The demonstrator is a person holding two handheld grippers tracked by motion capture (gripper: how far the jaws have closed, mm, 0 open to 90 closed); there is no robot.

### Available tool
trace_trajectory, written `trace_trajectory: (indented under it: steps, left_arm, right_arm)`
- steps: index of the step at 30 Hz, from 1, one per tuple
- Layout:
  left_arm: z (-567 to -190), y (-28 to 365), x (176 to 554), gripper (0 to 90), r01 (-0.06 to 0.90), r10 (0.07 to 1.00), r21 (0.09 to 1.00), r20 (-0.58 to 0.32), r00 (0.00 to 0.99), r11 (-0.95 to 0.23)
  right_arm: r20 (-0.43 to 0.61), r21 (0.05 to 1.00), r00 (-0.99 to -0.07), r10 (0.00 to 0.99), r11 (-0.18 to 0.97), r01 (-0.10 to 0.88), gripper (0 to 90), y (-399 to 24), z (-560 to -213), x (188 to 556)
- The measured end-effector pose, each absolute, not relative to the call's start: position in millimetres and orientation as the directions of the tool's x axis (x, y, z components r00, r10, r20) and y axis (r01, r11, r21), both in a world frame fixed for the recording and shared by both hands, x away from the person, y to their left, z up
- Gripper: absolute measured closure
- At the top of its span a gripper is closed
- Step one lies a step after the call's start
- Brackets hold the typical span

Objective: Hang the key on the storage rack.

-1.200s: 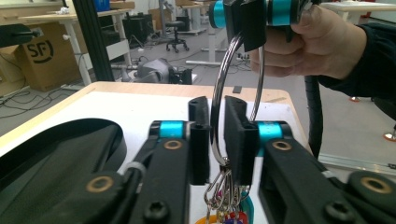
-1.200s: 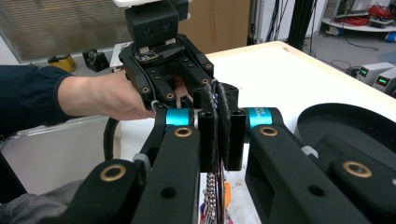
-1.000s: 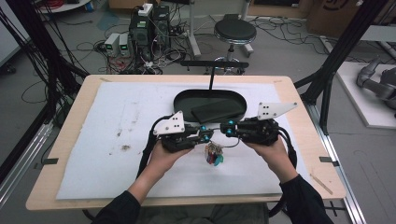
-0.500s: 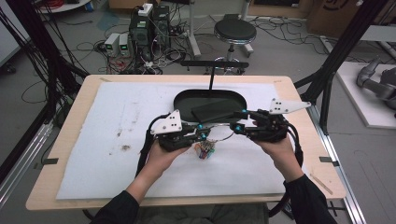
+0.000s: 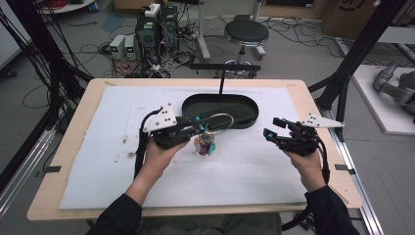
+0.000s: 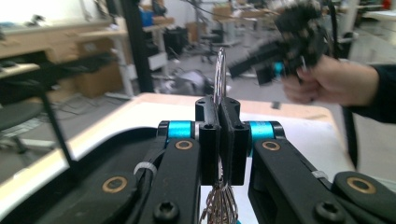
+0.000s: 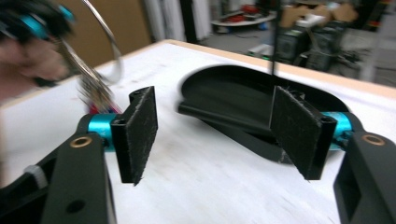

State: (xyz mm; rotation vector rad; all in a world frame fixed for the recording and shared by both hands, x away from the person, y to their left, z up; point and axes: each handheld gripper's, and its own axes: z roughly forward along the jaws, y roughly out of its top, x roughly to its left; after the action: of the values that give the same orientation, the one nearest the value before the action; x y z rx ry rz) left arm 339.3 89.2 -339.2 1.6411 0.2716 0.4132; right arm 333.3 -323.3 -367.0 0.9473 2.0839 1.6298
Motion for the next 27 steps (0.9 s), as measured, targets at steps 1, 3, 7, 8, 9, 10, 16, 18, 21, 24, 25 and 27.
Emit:
trace_trajectory:
  steps: [1, 3, 7, 8, 9, 10, 16, 18, 21, 24, 25, 27]
  left_arm:
    - [-337, 91, 340, 86.6, -0.069, 0.42, 0.992, 0.109, 0.901, -0.11]
    - [-333, 95, 342, 86.6, -0.074, 0.441, 0.991, 0.114, 0.89, -0.109]
    - [-326, 102, 348, 86.5, -0.076, 0.471, 0.991, 0.12, 0.874, -0.111]
    - [-324, 104, 350, 86.5, -0.075, 0.476, 0.991, 0.117, 0.872, -0.107]
    - [-322, 105, 351, 86.6, -0.075, 0.48, 0.992, 0.116, 0.869, -0.103]
    - [-321, 106, 353, 86.6, -0.075, 0.488, 0.992, 0.114, 0.865, -0.1]
    - [-309, 112, 366, 86.6, -0.076, 0.532, 0.994, 0.109, 0.84, -0.083]
    - [-307, 112, 371, 86.6, -0.075, 0.539, 0.994, 0.106, 0.836, -0.08]
    - [-304, 112, 378, 86.6, -0.075, 0.553, 0.994, 0.105, 0.827, -0.076]
    - [-303, 113, 383, 86.6, -0.07, 0.563, 0.995, 0.102, 0.82, -0.077]
    - [-304, 113, 385, 86.6, -0.069, 0.571, 0.995, 0.102, 0.815, -0.078]
    - [-304, 114, 389, 86.6, -0.064, 0.58, 0.995, 0.098, 0.809, -0.079]
  right_arm:
    - [0.139, 0.943, -0.712, 0.688, 0.127, 0.307, 32.1, -326, -371, 335]
    - [0.149, 0.936, -0.695, 0.704, 0.126, 0.328, 32.0, -330, -378, 336]
    - [0.151, 0.924, -0.669, 0.728, 0.136, 0.357, 32.4, -334, -388, 339]
    - [0.158, 0.92, -0.663, 0.732, 0.135, 0.367, 32.4, -335, -390, 339]
    - [0.155, 0.92, -0.661, 0.734, 0.136, 0.367, 32.2, -336, -391, 340]
    - [0.154, 0.921, -0.658, 0.737, 0.133, 0.365, 31.7, -337, -393, 340]
    - [0.166, 0.919, -0.626, 0.762, 0.111, 0.379, 31.3, -345, -401, 343]
    - [0.163, 0.916, -0.614, 0.772, 0.112, 0.384, 31.4, -346, -403, 344]
    - [0.159, 0.909, -0.6, 0.784, 0.121, 0.399, 31.4, -345, -406, 345]
    - [0.162, 0.904, -0.602, 0.782, 0.126, 0.407, 31.4, -344, -407, 346]
    - [0.162, 0.904, -0.602, 0.782, 0.126, 0.407, 31.4, -344, -407, 346]
    - [0.158, 0.906, -0.602, 0.783, 0.127, 0.404, 31.8, -344, -406, 345]
